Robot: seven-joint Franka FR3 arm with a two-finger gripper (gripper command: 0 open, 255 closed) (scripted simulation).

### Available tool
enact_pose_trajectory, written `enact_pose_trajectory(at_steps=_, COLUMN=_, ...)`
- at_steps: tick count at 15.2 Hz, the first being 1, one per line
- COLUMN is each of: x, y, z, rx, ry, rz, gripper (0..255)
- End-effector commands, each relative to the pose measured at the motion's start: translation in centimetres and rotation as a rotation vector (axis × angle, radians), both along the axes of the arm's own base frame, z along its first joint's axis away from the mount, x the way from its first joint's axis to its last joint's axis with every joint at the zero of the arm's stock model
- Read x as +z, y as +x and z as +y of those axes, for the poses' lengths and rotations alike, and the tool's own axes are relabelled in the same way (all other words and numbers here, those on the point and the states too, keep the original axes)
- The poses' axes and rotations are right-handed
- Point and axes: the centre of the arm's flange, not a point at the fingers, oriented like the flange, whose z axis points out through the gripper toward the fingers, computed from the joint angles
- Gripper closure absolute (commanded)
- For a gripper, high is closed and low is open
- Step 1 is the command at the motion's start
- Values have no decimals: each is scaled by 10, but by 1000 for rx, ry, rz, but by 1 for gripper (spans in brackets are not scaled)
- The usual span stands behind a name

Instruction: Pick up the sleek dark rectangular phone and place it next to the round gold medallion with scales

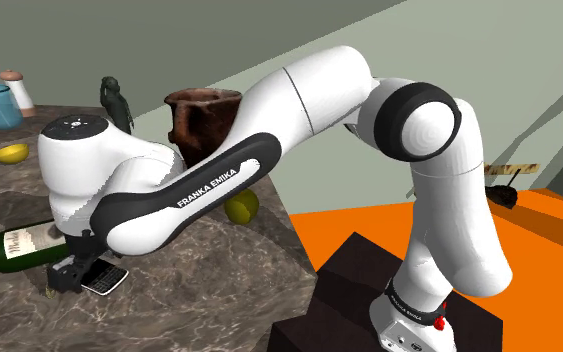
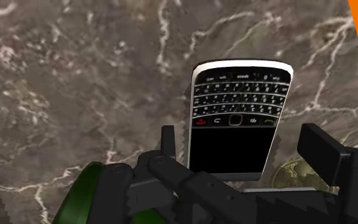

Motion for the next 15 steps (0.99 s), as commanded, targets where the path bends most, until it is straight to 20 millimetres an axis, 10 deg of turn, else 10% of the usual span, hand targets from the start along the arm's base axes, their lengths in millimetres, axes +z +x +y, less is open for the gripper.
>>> enact_pose_trajectory(at_steps=1, x=0, y=0, z=0, rx=0, ry=0, rz=0, gripper=0)
enact_pose_trajectory(at_steps=7, x=49, y=-10, z=-4, rx=0, ry=0, rz=0, gripper=0)
enact_pose_trajectory(at_steps=15, x=49, y=-10, z=-4, rx=0, ry=0, rz=0, gripper=0)
